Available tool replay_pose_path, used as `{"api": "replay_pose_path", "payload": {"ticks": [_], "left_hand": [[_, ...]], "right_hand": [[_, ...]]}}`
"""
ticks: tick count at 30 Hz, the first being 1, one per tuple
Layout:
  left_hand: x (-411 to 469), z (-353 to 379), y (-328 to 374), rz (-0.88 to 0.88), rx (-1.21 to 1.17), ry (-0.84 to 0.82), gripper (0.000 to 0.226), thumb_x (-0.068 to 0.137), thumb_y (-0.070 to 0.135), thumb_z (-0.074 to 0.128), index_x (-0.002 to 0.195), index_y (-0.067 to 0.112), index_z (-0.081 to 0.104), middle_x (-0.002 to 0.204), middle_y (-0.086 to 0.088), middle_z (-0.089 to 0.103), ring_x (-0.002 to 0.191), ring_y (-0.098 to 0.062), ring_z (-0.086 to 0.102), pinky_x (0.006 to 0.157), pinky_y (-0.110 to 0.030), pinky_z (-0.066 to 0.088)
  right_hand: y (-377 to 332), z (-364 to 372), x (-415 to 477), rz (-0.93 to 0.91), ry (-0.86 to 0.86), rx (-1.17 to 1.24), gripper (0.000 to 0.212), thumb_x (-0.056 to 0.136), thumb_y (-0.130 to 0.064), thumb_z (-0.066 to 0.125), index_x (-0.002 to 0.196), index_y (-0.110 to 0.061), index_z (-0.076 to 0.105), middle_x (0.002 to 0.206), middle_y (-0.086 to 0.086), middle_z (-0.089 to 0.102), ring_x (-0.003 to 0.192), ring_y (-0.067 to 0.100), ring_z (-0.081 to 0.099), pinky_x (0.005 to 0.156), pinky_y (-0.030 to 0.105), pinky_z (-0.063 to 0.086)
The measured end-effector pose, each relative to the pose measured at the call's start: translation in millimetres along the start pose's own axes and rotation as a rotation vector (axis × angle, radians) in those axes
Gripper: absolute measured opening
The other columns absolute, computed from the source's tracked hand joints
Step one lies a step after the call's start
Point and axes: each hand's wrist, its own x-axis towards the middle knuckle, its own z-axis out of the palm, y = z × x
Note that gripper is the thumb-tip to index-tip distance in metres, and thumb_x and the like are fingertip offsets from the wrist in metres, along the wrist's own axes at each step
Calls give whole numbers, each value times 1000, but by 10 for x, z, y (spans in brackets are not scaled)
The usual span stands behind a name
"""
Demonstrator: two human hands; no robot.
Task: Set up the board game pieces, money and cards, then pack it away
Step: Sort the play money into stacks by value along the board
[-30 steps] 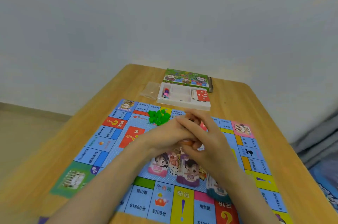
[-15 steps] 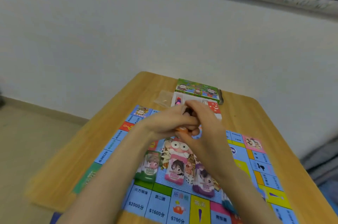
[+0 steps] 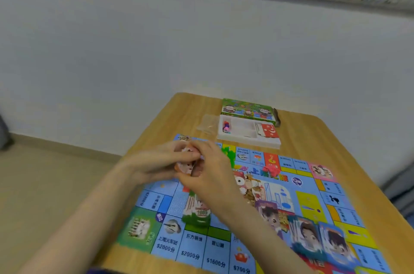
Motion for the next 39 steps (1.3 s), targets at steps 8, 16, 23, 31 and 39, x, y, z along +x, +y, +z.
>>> {"api": "replay_pose_path", "payload": {"ticks": [8,16,23,31,39], "left_hand": [[137,-266,-9,56,-55,505,51,84,43,58,122,10,56,117,-10,66,113,-21,59,103,-37,42],[270,-147,-197,161,110,670,11,96,21,53,91,17,62,107,-4,69,103,-18,65,89,-29,51],[234,-159,-168,184,190,581,10,95,17,55,95,15,65,99,-1,73,93,-15,69,85,-30,54],[37,-127,-31,64,735,109,10,88,10,63,92,19,67,83,8,66,73,2,63,65,-11,49],[35,-119,-67,110,753,138,15,90,9,61,86,22,68,79,5,65,72,-1,62,66,-12,49]], "right_hand": [[-62,102,-20,226,-455,-155,46,75,-32,76,110,-6,60,108,7,57,94,18,54,83,34,50],[-33,295,-40,121,-550,-403,64,76,-42,73,126,-7,52,123,9,44,115,27,38,98,39,35],[-53,60,15,119,-610,-441,84,73,-60,68,136,-12,41,132,4,37,121,21,30,103,38,28],[97,-409,-98,125,-787,-536,88,69,-56,73,138,-17,35,129,0,37,119,20,35,103,38,34],[12,-301,-98,151,-792,-424,69,79,-48,68,131,-12,42,122,3,44,112,19,40,90,32,40]]}}
